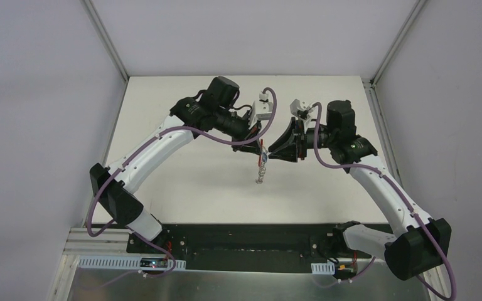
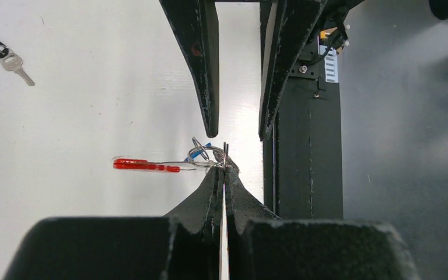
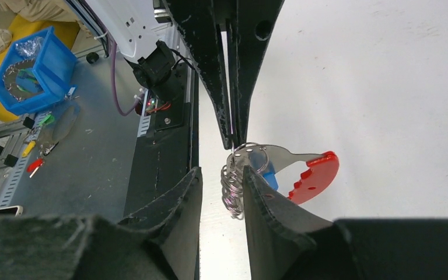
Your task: Put the keys on the keyring
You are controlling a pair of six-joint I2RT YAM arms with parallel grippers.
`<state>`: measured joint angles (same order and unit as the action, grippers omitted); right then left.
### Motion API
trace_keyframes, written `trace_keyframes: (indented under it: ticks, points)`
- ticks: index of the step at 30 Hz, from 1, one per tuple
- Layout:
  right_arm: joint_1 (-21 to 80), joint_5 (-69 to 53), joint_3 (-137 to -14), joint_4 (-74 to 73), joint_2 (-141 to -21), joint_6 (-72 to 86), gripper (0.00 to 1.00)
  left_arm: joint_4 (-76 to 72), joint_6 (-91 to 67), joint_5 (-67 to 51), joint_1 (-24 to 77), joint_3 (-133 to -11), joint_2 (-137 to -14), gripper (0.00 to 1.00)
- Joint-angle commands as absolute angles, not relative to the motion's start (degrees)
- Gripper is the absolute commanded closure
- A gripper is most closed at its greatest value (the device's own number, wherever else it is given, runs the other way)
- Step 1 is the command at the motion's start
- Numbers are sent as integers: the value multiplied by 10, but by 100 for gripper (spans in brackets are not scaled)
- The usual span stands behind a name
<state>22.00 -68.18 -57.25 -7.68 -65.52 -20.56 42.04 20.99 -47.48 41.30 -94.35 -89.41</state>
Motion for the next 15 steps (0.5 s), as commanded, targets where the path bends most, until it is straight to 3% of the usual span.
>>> trace_keyframes:
  ticks: [1, 8, 15]
  points:
    - [228, -689, -595, -90, -638, -237, 66, 380, 177, -524, 418, -960, -901, 100]
    - [230, -683, -594, -89, -636, -236, 68, 361, 155, -534, 418, -959, -903, 100]
    - [231, -692, -595, -80, -640, -224, 82, 361, 153, -529, 418, -959, -906, 100]
